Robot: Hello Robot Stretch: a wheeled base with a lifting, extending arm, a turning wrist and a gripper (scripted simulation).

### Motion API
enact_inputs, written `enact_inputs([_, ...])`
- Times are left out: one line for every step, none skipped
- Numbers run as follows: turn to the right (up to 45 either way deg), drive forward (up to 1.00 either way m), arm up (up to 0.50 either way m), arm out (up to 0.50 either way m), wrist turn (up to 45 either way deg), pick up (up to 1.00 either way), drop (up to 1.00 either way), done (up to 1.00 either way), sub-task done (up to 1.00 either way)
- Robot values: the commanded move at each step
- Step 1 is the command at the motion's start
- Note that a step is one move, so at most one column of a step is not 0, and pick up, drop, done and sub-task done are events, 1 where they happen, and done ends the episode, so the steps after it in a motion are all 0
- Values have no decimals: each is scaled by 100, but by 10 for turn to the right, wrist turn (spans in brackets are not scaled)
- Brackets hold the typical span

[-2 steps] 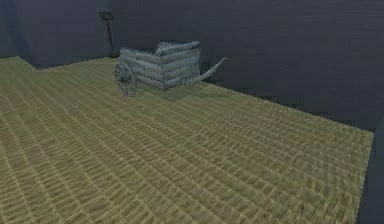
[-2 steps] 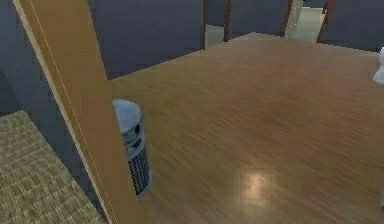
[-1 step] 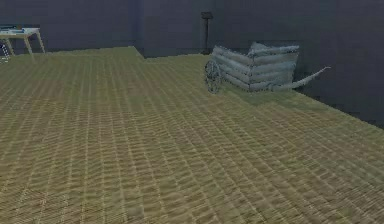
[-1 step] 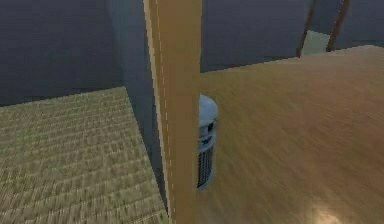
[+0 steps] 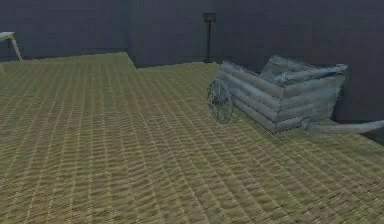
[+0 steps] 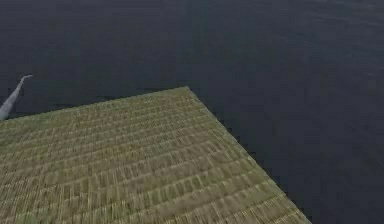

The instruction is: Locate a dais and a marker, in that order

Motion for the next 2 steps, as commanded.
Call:
enact_inputs([0, 100, 0, 0, 0, 0, 0, 0, 0])
enact_inputs([-30, 0, 0, 0, 0, 0, 0, 0, 0])
